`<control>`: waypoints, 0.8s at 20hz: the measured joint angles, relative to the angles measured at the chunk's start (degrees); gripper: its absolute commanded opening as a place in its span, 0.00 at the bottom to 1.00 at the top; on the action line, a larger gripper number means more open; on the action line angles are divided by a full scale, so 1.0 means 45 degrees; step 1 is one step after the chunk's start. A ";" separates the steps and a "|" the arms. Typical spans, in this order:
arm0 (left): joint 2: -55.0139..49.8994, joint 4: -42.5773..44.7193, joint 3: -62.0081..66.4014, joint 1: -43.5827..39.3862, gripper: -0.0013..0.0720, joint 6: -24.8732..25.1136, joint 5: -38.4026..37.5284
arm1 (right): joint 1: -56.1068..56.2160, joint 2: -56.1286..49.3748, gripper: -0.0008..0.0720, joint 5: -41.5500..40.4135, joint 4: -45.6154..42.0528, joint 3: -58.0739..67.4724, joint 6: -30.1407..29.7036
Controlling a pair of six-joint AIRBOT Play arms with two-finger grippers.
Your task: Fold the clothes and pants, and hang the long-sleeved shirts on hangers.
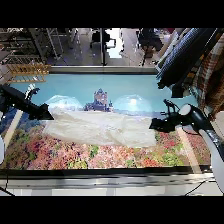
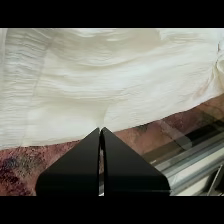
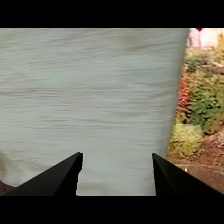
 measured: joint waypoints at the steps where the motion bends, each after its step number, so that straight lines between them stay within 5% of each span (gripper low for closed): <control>1: 0.0000 0.0000 0.0000 -0.0078 0.06 0.0000 0.0034 | -0.0719 -0.0194 0.73 -0.0097 0.0787 -0.0335 -0.0840; 5: 0.0000 -0.0044 0.0000 -0.0539 0.06 0.0005 0.0083 | -0.2409 -0.1447 0.70 -0.0321 0.3609 -0.1005 -0.3745; 6: 0.0000 -0.0044 0.0000 -0.0661 0.06 0.0005 0.0073 | -0.2501 -0.1817 0.56 -0.0321 0.4182 -0.1083 -0.4367; 8: 0.0000 -0.0044 0.0000 -0.0908 0.04 0.0005 -0.0078 | -0.2365 -0.2429 0.03 -0.0325 0.5158 -0.1146 -0.5508; 12: -0.0010 -0.0034 -0.0005 -0.1579 0.04 0.0010 -0.0170 | -0.1753 -0.2540 0.03 -0.0141 0.4964 -0.0350 -0.6348; 16: -0.0053 -0.0010 -0.0005 -0.2613 0.04 0.0010 -0.0165 | -0.1885 -0.0534 0.03 -0.0155 -0.1054 0.1282 -0.2832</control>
